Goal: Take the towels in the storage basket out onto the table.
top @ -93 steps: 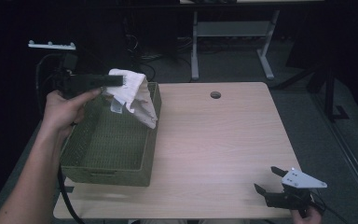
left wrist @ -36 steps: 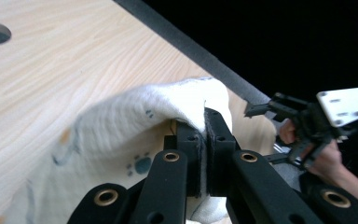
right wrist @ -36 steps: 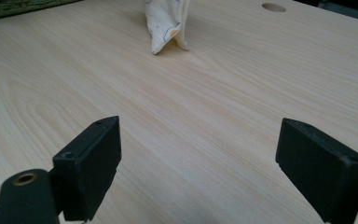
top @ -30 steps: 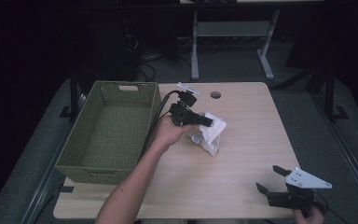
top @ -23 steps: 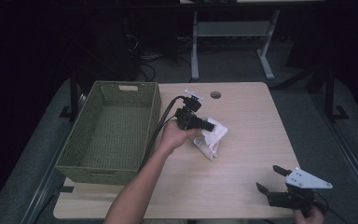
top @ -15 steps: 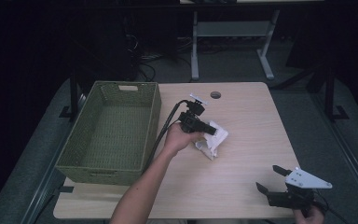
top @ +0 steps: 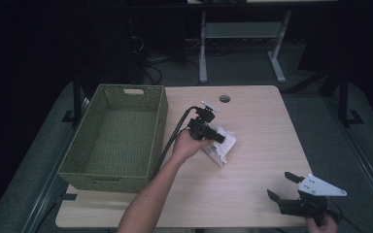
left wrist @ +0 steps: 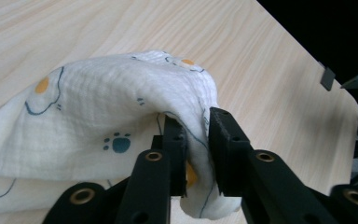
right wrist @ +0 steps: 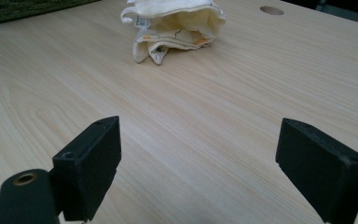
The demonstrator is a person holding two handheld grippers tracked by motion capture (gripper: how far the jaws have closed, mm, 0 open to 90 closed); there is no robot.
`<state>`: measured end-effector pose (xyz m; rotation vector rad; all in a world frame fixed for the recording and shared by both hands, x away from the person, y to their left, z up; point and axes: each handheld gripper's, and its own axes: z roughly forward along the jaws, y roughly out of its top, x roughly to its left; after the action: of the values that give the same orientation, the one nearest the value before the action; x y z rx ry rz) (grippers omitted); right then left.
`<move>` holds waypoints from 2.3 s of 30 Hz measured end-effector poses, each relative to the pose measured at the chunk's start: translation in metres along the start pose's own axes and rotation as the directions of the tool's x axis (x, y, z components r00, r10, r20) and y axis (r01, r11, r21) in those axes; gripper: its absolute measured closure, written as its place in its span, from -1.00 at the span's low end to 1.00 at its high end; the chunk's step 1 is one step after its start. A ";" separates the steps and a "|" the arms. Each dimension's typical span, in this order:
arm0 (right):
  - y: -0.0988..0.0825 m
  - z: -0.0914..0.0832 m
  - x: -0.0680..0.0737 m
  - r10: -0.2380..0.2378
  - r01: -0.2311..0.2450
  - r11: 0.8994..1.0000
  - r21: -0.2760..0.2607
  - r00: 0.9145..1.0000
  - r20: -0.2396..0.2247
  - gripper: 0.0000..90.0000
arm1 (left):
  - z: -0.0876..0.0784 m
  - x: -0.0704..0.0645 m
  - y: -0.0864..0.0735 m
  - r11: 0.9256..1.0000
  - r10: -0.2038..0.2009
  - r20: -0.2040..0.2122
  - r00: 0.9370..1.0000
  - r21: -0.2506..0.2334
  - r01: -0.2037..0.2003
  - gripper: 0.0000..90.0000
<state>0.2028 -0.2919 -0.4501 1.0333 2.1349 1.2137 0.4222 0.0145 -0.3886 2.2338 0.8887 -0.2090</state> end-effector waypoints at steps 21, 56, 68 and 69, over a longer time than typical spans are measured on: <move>0.001 0.003 0.002 -0.003 0.003 1.000 0.009 1.000 0.002 -0.69 | -0.023 0.004 -0.015 0.999 -0.025 -0.086 0.996 -0.033 0.022 0.41; 0.000 0.008 0.002 -0.020 0.020 0.999 0.047 1.000 0.006 -0.69 | -0.047 -0.023 -0.067 0.993 0.033 -0.057 0.998 -0.112 -0.039 0.14; -0.001 0.012 0.003 -0.026 0.025 0.998 0.060 1.000 0.012 -0.69 | -0.049 -0.027 -0.088 0.992 0.057 -0.074 0.996 -0.110 -0.065 0.13; -0.001 0.012 0.004 -0.023 0.022 0.998 0.062 1.000 0.012 -0.69 | -0.049 -0.027 -0.090 0.992 0.052 -0.071 0.996 -0.114 -0.060 0.13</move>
<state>0.2084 -0.2832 -0.4568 1.0372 2.1813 1.1344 0.3381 0.0789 -0.3929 2.1653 0.8505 -0.0537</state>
